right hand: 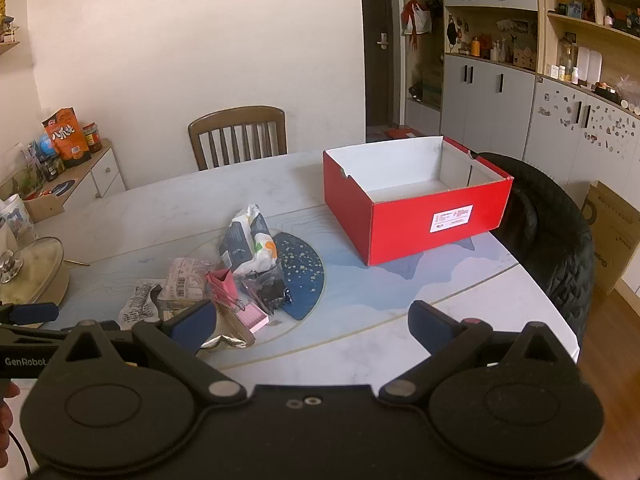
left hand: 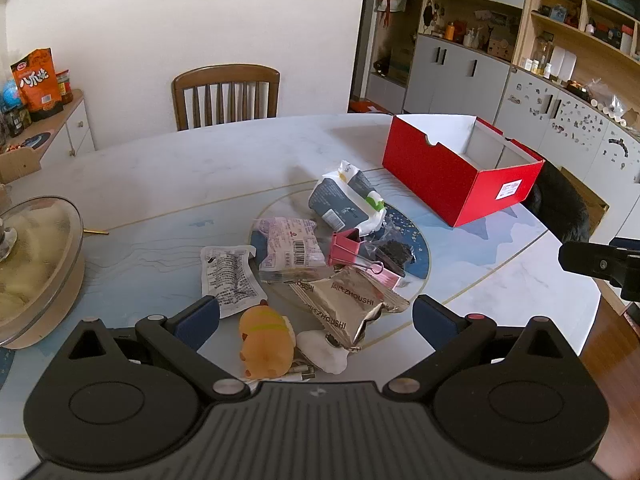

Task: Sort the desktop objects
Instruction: 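Move the left gripper toward the yellow pig toy while the right gripper approaches the black bag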

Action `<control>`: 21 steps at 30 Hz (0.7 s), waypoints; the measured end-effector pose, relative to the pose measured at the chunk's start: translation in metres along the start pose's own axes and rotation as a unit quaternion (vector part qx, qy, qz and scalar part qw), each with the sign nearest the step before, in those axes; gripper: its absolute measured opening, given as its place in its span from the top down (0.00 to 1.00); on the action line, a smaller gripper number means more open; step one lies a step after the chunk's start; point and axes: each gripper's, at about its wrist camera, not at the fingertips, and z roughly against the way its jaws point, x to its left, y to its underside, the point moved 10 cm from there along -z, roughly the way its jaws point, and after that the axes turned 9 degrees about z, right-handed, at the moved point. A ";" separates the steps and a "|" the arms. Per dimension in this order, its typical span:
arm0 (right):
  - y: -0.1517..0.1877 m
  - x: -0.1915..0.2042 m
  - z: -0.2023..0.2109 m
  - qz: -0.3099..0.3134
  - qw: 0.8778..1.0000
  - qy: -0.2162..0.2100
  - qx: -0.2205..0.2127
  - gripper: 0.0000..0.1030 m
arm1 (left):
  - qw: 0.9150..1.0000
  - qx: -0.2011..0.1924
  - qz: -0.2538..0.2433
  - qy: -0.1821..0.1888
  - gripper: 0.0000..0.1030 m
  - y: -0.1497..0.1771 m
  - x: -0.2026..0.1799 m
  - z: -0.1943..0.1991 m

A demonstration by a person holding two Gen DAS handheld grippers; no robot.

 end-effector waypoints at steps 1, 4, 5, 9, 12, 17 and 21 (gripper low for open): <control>0.000 0.000 0.000 0.000 1.000 0.000 0.000 0.01 | 1.000 0.001 0.000 0.001 0.00 0.000 0.000 0.000; 0.000 0.000 0.000 0.000 1.000 0.000 0.000 0.01 | 1.000 0.001 -0.001 0.002 0.00 0.000 0.000 0.000; -0.001 0.000 0.000 0.000 1.000 0.000 0.000 0.01 | 1.000 0.001 -0.002 0.002 0.00 0.000 0.000 0.000; -0.002 0.001 0.000 0.001 1.000 0.001 0.000 0.01 | 1.000 0.000 -0.003 0.003 0.00 0.001 0.000 0.001; -0.003 0.001 0.002 0.002 1.000 0.001 0.000 0.01 | 1.000 0.001 -0.002 0.004 0.00 0.001 0.001 0.001; -0.004 0.002 0.001 0.004 1.000 -0.001 -0.002 0.01 | 1.000 0.001 -0.002 0.007 0.00 0.000 0.003 0.003; -0.009 0.006 0.003 0.007 1.000 -0.006 -0.008 0.01 | 1.000 0.001 -0.001 0.011 0.00 0.000 0.008 0.003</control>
